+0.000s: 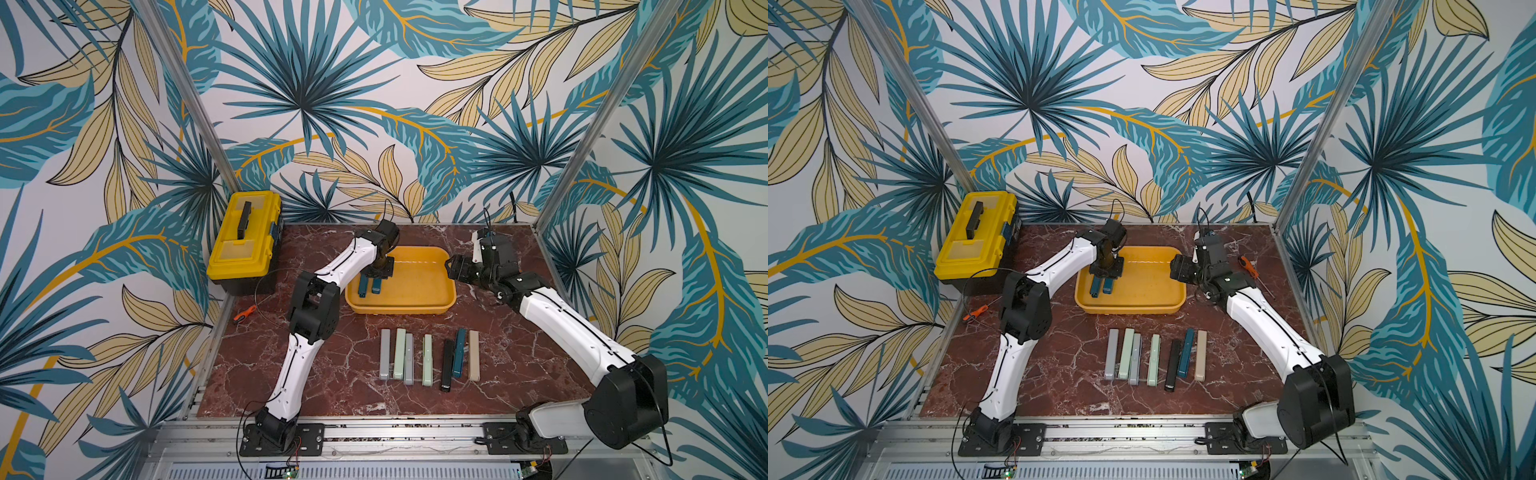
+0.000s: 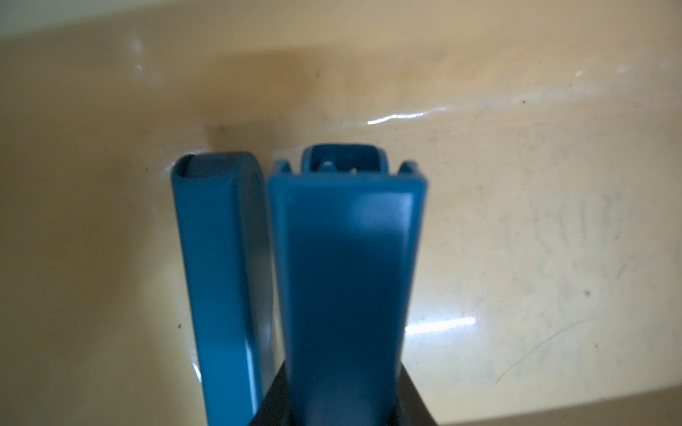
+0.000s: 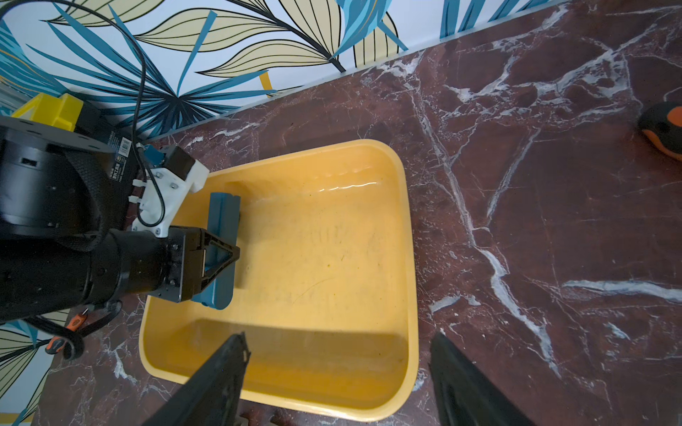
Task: Put the pruning pliers into the storage box
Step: Place the pruning pliers in the storage box.
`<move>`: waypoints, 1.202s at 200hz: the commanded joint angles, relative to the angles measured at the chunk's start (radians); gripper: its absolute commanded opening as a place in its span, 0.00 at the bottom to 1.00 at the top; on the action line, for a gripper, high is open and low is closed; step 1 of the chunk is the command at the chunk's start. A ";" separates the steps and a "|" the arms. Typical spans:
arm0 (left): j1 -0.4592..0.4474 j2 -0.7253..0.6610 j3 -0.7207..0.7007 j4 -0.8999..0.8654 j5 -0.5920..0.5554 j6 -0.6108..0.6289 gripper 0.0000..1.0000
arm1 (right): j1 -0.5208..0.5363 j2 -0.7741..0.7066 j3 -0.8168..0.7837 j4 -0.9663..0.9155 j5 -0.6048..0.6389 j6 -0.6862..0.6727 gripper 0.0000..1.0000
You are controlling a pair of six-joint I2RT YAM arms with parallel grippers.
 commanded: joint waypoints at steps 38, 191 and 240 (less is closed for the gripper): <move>0.001 0.067 0.030 0.023 -0.043 0.006 0.28 | 0.004 0.018 0.002 -0.017 0.018 -0.022 0.79; 0.004 0.107 0.036 0.029 -0.101 -0.011 0.36 | 0.005 0.020 -0.002 -0.028 0.020 -0.037 0.80; 0.004 0.081 0.048 0.013 -0.100 -0.015 0.38 | 0.004 0.018 -0.005 -0.028 0.018 -0.035 0.80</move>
